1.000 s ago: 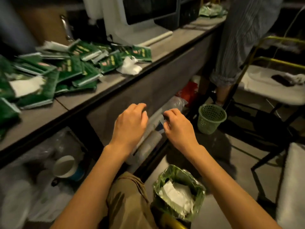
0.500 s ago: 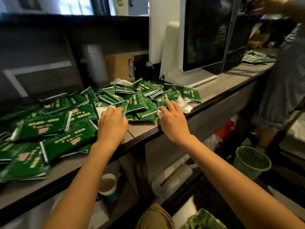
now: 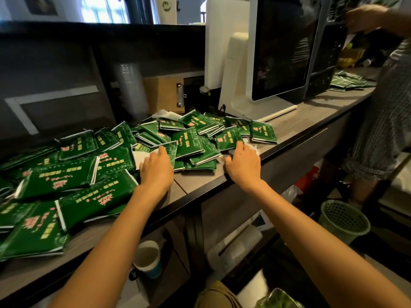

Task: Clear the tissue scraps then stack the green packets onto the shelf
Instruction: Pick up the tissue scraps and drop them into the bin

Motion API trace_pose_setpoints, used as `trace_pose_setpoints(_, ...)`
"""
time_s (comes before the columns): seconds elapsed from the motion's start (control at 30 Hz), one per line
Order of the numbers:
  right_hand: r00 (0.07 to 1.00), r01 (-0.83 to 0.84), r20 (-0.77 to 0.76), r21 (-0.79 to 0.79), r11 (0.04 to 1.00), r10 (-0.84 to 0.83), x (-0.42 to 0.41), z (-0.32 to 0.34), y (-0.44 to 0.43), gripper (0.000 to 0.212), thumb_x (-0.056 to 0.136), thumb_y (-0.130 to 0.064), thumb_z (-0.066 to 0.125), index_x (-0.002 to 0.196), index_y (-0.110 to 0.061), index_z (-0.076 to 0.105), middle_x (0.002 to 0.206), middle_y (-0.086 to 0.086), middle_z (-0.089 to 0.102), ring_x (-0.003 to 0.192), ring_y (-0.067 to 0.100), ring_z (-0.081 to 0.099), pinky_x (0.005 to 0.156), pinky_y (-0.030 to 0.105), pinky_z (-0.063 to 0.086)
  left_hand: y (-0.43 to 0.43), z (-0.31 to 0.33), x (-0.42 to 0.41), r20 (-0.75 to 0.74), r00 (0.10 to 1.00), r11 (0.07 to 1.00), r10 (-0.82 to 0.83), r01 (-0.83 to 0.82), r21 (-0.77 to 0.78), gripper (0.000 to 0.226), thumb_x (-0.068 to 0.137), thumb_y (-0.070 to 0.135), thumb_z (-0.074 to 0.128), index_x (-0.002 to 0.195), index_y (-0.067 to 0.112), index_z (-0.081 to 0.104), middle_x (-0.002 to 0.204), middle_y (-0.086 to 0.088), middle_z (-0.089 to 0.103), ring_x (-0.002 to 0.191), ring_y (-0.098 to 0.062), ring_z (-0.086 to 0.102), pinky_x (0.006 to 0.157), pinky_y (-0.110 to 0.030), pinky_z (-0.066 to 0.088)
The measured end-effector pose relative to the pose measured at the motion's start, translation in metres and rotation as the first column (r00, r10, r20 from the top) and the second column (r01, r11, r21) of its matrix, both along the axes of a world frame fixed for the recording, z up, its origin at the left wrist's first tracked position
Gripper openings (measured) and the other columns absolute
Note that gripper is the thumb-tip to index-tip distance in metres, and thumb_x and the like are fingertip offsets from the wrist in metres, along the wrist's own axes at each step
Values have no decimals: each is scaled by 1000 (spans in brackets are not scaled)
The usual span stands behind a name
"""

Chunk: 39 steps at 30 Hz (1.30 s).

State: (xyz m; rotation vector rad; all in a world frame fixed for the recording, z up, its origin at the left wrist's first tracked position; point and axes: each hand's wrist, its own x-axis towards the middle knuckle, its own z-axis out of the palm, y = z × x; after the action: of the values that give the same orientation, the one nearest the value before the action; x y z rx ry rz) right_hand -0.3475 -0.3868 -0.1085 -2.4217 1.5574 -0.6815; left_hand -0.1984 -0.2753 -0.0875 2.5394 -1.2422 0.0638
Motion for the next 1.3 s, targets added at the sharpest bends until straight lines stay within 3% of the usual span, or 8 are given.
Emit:
trace_pose_setpoints(0.13,999,-38,-9,-97,995,37,-2,-3,1,34,95,-21,43,124,-4,46,124,15,50,115,32,44,96,38,34,1,1,-3,45,998,991,-46,51,-123,43,91,-8,38,134,-2,37,116,-22,54,102,-35,50,76,-39,37)
trace_pose_setpoints(0.23,996,-68,43,-137,988,75,-5,-5,1,26,93,-11,47,116,-3,53,116,15,53,107,31,47,90,36,37,2,0,-3,86,995,973,-58,76,-220,24,85,-15,38,100,-7,56,100,-23,59,82,-32,48,65,-37,32)
trace_pose_setpoints(0.5,917,-97,355,-242,965,181,-27,-14,8,39,89,7,48,127,-2,52,115,16,56,106,30,53,88,35,42,10,6,-33,91,985,802,-147,173,-572,18,88,-11,44,94,-8,60,94,-21,61,89,-33,55,70,-22,32)
trace_pose_setpoints(0.6,851,-73,479,-298,952,215,-43,-21,13,36,86,9,51,121,0,56,108,17,59,98,30,57,86,38,46,12,4,-62,150,955,668,-255,287,-686,14,86,-10,50,88,-2,61,88,-16,64,80,-27,57,82,-43,45)
trace_pose_setpoints(0.7,824,-47,520,-334,941,225,-63,-32,15,25,84,8,54,107,2,62,101,18,60,89,33,60,76,41,50,10,-7,-96,214,919,591,-331,379,-713,12,84,-7,52,86,0,62,83,-13,64,75,-21,53,83,-50,47)
trace_pose_setpoints(0.93,794,137,606,-266,954,55,-135,-77,31,19,77,5,53,92,2,64,89,16,61,81,23,58,71,18,38,-4,-65,-168,155,794,501,-588,508,-701,22,85,8,42,87,2,63,84,-10,64,77,-14,52,66,-24,39)
trace_pose_setpoints(1.07,799,162,594,-63,985,-93,-187,-127,45,16,76,12,51,85,2,60,86,15,59,77,17,51,71,5,36,-9,-112,-207,-39,743,572,-668,479,-665,12,84,-4,50,87,-1,62,79,-7,58,69,-11,48,62,-14,28)
trace_pose_setpoints(1.3,898,255,245,388,886,-366,-252,-233,61,24,85,9,45,84,4,69,100,17,58,90,30,57,78,29,40,-21,-214,-247,-467,701,843,-539,443,-306,18,86,-8,45,88,-1,61,83,-10,58,76,-16,48,61,-18,26)
